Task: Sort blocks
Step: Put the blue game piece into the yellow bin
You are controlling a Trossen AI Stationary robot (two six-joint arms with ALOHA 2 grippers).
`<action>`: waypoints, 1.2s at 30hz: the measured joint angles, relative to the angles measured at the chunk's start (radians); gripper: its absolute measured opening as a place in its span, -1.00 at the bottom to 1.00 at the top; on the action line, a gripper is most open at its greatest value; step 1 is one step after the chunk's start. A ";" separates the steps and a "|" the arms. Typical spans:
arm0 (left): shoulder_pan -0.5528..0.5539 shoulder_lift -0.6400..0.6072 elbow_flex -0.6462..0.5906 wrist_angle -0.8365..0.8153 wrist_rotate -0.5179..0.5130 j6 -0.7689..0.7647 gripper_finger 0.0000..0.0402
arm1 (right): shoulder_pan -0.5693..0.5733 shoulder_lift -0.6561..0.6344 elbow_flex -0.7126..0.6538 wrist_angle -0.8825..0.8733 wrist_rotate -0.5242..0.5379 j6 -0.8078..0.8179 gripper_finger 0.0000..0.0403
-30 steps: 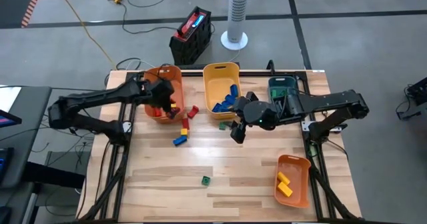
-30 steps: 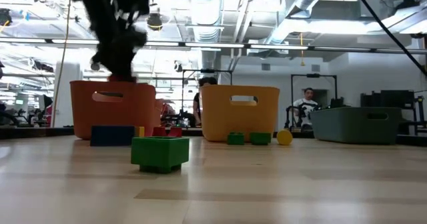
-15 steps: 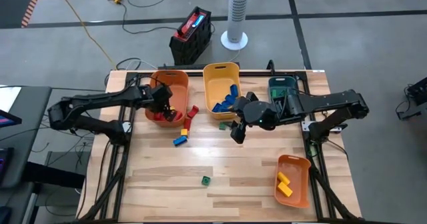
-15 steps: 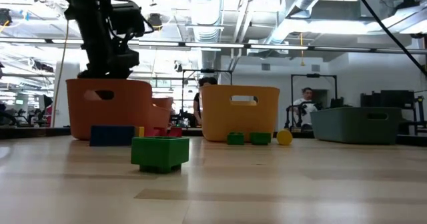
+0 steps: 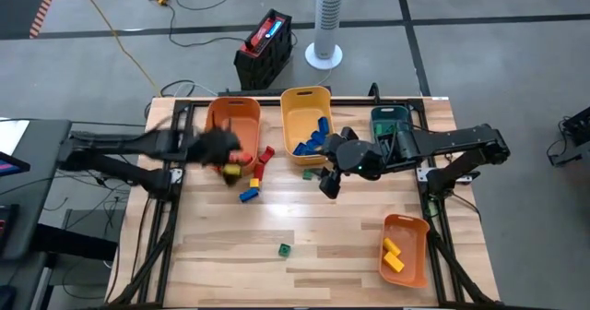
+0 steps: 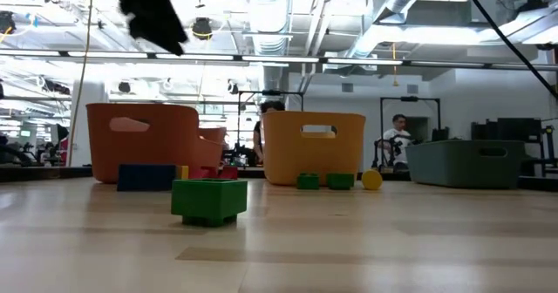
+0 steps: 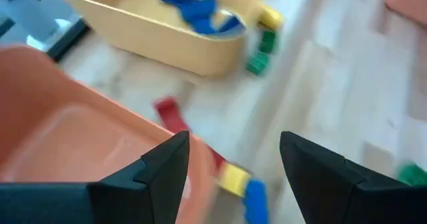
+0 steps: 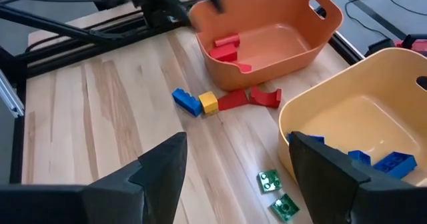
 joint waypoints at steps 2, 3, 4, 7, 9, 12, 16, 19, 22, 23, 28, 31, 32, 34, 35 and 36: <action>-0.152 -0.009 -0.034 -0.003 -0.076 -0.114 0.14 | -0.002 0.000 0.000 -0.006 0.000 -0.001 0.36; -0.218 -0.009 -0.049 -0.003 -0.103 -0.177 0.14 | -0.002 0.000 0.000 -0.004 0.000 -0.005 0.36; -0.279 -0.008 -0.063 0.000 -0.126 -0.237 0.14 | -0.002 0.000 0.000 -0.003 0.000 -0.007 0.36; -0.411 0.025 -0.105 -0.007 -0.175 -0.373 0.14 | -0.004 0.000 0.000 -0.003 0.000 -0.029 0.36; -0.455 0.071 -0.120 -0.027 -0.184 -0.430 0.14 | -0.010 0.000 0.000 -0.003 0.000 -0.032 0.36; -0.466 0.152 -0.123 -0.034 -0.182 -0.462 0.14 | -0.020 0.000 0.000 -0.002 0.000 -0.034 0.36; -0.443 0.270 -0.123 -0.007 -0.119 -0.476 0.14 | -0.022 0.000 0.000 -0.002 0.000 -0.034 0.36; -0.415 0.340 -0.123 -0.007 -0.070 -0.541 0.14 | -0.019 0.000 0.000 -0.002 0.000 -0.034 0.36; -0.387 0.386 -0.123 -0.006 -0.045 -0.577 0.14 | -0.011 0.000 0.000 -0.001 0.000 -0.034 0.36; -0.380 0.398 -0.123 -0.004 -0.045 -0.576 0.14 | -0.010 0.000 0.000 -0.001 0.000 -0.034 0.36; -0.347 0.468 -0.123 0.035 -0.047 -0.494 0.14 | -0.011 0.000 0.000 -0.001 0.000 -0.034 0.36; -0.331 0.529 -0.122 0.055 -0.064 -0.425 0.14 | -0.011 0.000 0.000 -0.001 0.000 -0.034 0.36; -0.325 0.546 -0.120 0.061 -0.072 -0.408 0.14 | -0.010 0.000 0.000 -0.001 0.000 -0.034 0.36; -0.314 0.571 -0.119 0.064 -0.082 -0.404 0.14 | -0.006 0.000 0.000 -0.001 0.000 -0.034 0.36; -0.309 0.580 -0.119 0.064 -0.086 -0.406 0.14 | -0.006 0.000 0.000 -0.001 0.000 -0.034 0.36; -0.305 0.584 -0.119 0.065 -0.087 -0.408 0.14 | -0.005 0.000 0.000 -0.001 0.000 -0.033 0.36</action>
